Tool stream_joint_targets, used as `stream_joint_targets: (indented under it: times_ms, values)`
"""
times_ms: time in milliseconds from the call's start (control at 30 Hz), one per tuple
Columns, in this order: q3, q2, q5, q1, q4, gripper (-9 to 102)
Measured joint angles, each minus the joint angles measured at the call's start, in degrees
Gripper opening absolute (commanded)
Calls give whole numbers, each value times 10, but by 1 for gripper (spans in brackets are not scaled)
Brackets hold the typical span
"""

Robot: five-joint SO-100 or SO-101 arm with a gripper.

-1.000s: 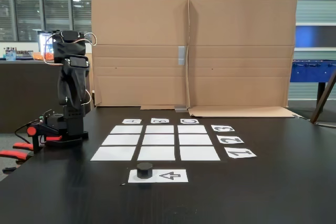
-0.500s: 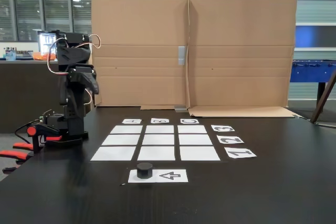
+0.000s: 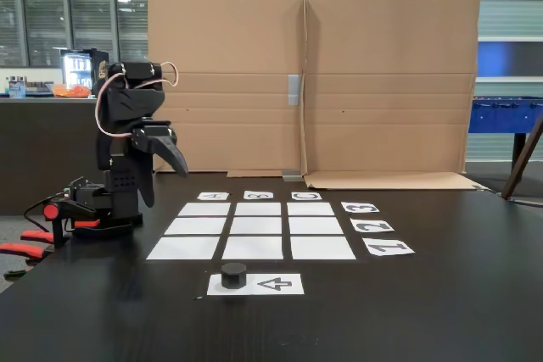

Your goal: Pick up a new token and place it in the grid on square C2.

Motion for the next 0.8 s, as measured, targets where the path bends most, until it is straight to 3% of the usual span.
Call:
stream_joint_targets:
  times_ms: [800]
  values:
    - [-208,-234,0,-54,2,56]
